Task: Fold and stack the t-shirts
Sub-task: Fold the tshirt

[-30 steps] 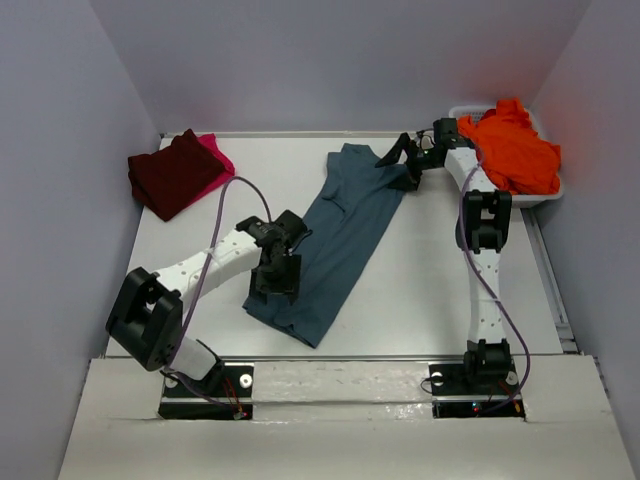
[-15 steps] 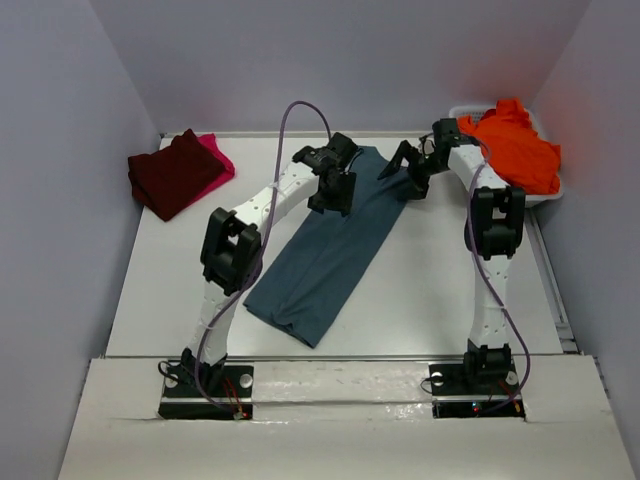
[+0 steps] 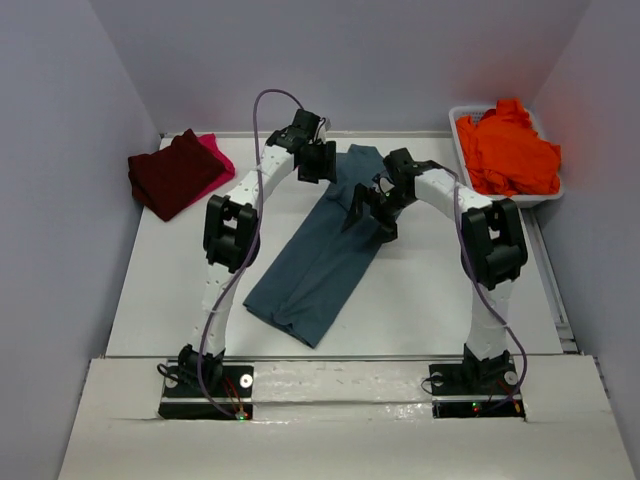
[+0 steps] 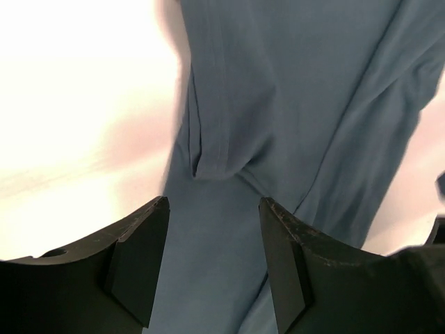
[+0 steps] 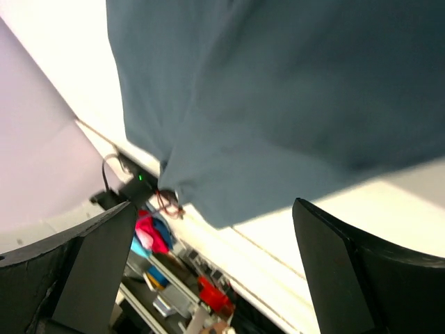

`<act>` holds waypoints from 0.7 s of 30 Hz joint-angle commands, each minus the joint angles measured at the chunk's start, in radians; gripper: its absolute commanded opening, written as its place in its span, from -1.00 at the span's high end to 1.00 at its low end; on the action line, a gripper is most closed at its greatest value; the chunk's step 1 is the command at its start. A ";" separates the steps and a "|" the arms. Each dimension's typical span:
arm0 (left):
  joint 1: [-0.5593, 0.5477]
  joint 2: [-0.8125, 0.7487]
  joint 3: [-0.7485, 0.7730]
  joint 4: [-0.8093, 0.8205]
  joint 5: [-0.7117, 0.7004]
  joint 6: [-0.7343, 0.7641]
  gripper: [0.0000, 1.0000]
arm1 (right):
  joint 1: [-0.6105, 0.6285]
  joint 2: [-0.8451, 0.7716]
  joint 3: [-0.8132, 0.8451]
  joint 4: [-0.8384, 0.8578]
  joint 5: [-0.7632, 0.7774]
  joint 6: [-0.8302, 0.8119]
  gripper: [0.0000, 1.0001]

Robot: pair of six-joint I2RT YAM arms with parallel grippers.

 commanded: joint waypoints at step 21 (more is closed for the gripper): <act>0.001 0.129 0.048 0.196 0.696 0.165 -0.30 | 0.367 -0.103 -0.175 0.049 -0.041 0.048 -1.00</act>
